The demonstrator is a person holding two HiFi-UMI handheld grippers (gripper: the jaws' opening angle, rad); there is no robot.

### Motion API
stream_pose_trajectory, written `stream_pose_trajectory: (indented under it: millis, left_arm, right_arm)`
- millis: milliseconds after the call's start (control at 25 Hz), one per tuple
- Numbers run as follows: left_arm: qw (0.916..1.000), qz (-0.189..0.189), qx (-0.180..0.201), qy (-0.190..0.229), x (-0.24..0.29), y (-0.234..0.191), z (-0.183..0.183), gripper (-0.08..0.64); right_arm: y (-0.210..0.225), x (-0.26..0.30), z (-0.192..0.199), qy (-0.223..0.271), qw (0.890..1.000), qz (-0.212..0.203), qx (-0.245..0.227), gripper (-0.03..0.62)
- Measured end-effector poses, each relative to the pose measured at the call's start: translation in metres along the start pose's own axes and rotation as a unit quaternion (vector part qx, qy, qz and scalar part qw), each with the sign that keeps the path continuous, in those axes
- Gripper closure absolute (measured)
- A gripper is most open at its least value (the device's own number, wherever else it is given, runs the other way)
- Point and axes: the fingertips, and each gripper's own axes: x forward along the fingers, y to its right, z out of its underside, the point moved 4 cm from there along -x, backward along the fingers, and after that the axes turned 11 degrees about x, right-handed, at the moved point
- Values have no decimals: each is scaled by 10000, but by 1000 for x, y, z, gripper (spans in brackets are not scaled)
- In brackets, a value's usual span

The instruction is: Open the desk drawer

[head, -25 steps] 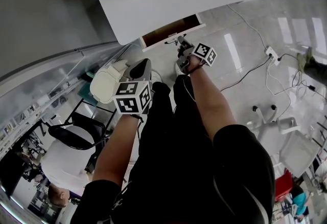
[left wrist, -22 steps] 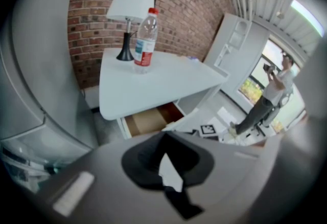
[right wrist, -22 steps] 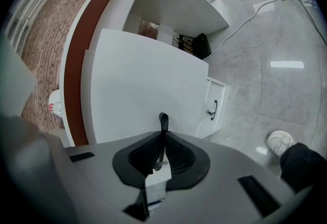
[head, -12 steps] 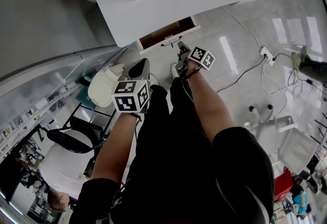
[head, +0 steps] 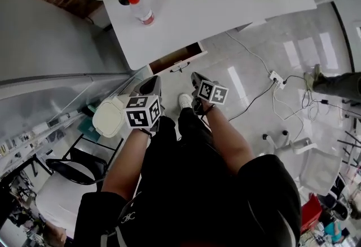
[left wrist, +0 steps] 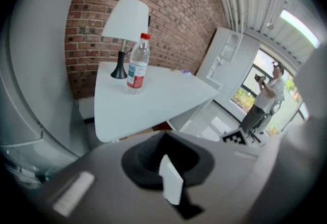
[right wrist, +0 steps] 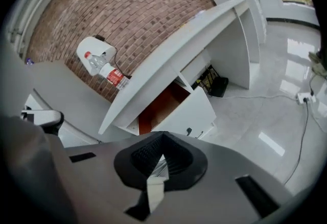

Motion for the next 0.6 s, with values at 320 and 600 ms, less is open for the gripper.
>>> stream_pose_trajectory:
  millis: [320,600]
  left_arm:
    - [9989,-34,8,467,-34,-8,-46,561]
    - [9922,-28,186,1232,-83,-12,-103,561]
  right_arm:
    - [-95,-64,-33,618,9890,-254,-1323,594]
    - [-197,-122,-80,1562,9622,-677,-2126,594]
